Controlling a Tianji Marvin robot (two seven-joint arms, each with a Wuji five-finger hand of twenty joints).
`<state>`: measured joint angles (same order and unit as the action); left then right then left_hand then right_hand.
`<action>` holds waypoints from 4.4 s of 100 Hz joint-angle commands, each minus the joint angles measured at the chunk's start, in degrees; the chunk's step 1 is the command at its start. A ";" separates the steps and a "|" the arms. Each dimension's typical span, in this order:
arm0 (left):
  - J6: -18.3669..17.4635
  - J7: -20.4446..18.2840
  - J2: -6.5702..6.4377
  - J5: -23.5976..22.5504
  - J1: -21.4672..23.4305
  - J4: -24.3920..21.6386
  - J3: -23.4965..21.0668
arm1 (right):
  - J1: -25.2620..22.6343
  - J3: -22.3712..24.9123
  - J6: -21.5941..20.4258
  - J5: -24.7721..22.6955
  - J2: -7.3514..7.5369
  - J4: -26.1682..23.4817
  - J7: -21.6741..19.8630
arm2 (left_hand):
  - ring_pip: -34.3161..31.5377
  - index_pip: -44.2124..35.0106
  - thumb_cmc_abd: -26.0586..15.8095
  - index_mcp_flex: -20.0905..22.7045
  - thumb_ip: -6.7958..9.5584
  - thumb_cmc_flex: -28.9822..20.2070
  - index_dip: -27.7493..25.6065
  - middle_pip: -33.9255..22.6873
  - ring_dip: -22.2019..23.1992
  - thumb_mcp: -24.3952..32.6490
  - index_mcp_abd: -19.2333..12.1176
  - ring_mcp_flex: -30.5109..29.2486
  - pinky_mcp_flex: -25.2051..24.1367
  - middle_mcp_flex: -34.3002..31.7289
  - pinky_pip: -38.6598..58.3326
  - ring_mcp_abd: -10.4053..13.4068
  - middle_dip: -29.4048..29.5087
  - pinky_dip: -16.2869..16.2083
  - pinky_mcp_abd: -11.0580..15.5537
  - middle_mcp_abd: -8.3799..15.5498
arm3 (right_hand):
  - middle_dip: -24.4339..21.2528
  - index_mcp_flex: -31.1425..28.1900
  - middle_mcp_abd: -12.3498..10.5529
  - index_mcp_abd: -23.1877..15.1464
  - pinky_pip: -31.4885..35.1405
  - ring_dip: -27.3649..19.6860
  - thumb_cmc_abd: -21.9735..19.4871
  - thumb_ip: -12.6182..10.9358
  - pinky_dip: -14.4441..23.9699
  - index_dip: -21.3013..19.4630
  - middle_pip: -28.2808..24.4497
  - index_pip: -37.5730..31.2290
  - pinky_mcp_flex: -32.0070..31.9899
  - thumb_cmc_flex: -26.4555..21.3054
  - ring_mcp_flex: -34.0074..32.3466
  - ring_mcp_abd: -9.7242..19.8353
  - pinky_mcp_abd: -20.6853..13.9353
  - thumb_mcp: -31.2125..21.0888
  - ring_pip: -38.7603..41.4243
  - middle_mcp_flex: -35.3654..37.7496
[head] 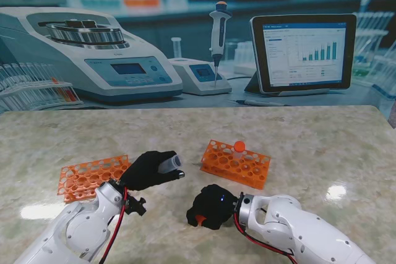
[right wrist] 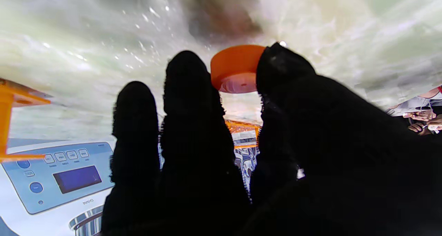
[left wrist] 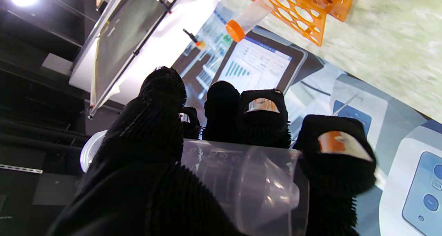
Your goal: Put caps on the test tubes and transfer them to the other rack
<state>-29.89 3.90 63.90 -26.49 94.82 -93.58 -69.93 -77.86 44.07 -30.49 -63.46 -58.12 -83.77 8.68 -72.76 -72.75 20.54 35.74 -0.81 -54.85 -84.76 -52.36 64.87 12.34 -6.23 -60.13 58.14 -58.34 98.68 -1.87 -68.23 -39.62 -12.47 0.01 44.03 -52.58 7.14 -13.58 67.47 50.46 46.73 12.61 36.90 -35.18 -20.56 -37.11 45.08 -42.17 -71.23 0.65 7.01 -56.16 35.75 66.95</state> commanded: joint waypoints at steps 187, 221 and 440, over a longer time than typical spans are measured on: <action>0.30 -0.12 0.02 -0.11 -0.02 -0.05 0.09 | 2.57 -3.46 4.54 -2.79 0.79 3.33 -0.65 | -0.67 -4.77 -2.38 0.55 -0.39 -1.87 -3.62 -0.18 -0.45 -0.60 -3.69 -0.15 2.53 0.66 8.59 0.91 0.24 1.42 2.74 2.48 | -0.98 8.65 -8.66 1.85 -0.80 -2.24 -2.38 -1.03 -1.66 3.89 -2.51 -6.31 -0.93 -0.05 1.67 3.31 -1.88 4.74 -2.48 -0.22; 0.23 -0.10 0.01 -0.17 0.11 -0.14 -0.07 | 4.65 -6.53 3.63 -0.65 0.40 5.84 0.31 | -0.65 -4.77 -2.34 0.56 -0.39 -1.86 -3.62 -0.20 -0.46 -0.60 -3.65 -0.14 2.51 0.63 8.56 0.92 0.25 1.41 2.73 2.48 | -0.34 6.29 -9.69 -0.43 -0.03 -1.21 -3.19 -1.58 -1.73 6.82 -3.19 -10.77 2.18 -4.04 -0.85 3.70 -2.34 -0.97 -0.46 3.58; -0.15 0.02 0.02 -0.28 0.30 -0.19 -0.36 | 3.11 -3.15 0.89 0.21 -0.41 4.52 2.71 | -0.50 -4.77 -2.35 0.57 -0.39 -1.87 -3.54 -0.19 -0.54 -0.58 -3.70 -0.14 2.46 0.64 8.45 0.98 0.32 1.38 2.70 2.44 | 1.03 -4.16 -10.36 0.81 2.66 -1.89 -5.29 -4.63 0.10 -5.72 -7.50 -1.40 6.28 -8.67 -3.19 3.70 -1.31 -12.87 6.62 7.66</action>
<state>-30.01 4.05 63.90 -26.80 94.97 -93.57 -70.23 -74.22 40.83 -29.50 -63.08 -58.62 -78.63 11.42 -72.76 -72.75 20.54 35.74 -0.81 -54.85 -84.76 -52.36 64.85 12.34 -6.31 -60.13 58.14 -58.33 98.68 -1.87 -68.22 -39.62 -12.46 0.13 44.49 -52.58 7.49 -13.83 68.23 48.33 45.30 13.42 35.55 -38.74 -23.66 -36.42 50.59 -40.15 -73.50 0.59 5.71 -56.16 39.92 69.09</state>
